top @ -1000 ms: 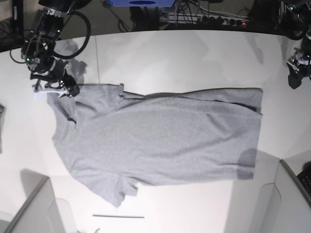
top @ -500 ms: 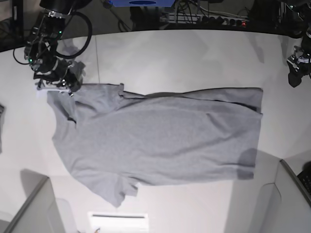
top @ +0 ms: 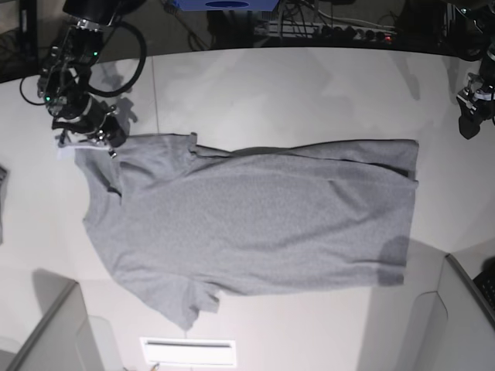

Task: Fold the T-shirt properly

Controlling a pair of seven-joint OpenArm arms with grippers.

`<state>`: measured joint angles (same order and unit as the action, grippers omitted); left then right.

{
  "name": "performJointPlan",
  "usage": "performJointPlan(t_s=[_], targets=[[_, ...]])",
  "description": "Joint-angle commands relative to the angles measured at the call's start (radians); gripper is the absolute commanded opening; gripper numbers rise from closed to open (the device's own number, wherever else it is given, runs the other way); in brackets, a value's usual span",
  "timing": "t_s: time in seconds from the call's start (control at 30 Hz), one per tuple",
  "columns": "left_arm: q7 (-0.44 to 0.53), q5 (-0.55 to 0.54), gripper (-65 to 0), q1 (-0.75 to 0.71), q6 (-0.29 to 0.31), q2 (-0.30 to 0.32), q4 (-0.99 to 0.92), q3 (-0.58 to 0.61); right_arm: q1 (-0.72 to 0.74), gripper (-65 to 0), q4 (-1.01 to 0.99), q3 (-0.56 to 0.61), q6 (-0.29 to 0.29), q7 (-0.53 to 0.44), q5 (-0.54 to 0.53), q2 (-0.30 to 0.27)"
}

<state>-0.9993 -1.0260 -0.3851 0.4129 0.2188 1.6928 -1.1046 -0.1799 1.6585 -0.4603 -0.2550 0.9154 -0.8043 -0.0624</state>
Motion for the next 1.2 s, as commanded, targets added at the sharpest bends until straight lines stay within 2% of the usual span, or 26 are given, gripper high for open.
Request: performJointPlan(t_s=[0.0, 0.2, 0.5, 0.63, 0.77, 0.87, 1.03, 1.17], targets=[[0.017, -0.02, -10.2, -0.004, 0.008, 0.017, 0.013, -0.004, 0.013, -65.0, 0.038, -0.001, 0.003, -0.003, -0.017, -0.006], [0.015, 0.017, -10.2, -0.004, 0.008, 0.014, 0.025, -0.001, 0.099, -65.0, 0.068, -0.001, 0.003, 0.044, -0.017, -0.004], [0.015, 0.06, -10.2, -0.005, 0.008, -0.095, 0.057, 0.011, 0.239, -65.0, 0.053, -0.001, 0.003, 0.046, -0.014, -0.006], [0.015, 0.074, -10.2, -0.005, 0.008, -0.097, 0.057, 0.039, 0.314, -65.0, -0.039, -0.001, 0.003, 0.046, -0.016, -0.012], [0.015, 0.194, -10.2, 0.001, 0.008, -0.103, 0.059, 0.047, 0.385, -65.0, -0.123, -0.001, 0.003, 0.041, -0.014, -0.012], [0.017, 0.244, -10.2, 0.004, 0.008, -0.104, 0.057, 0.048, 0.434, -65.0, -0.183, -0.001, 0.003, 0.037, -0.013, -0.012], [0.02, 0.252, -10.2, 0.002, 0.008, -0.104, 0.056, 0.048, 0.504, -65.0, -0.271, -0.001, 0.003, 0.034, -0.011, -0.012], [0.02, 0.252, -10.2, 0.005, 0.008, -0.104, 0.054, 0.048, 0.53, -65.0, -0.317, -0.001, 0.003, -0.005, -0.011, -0.007]])
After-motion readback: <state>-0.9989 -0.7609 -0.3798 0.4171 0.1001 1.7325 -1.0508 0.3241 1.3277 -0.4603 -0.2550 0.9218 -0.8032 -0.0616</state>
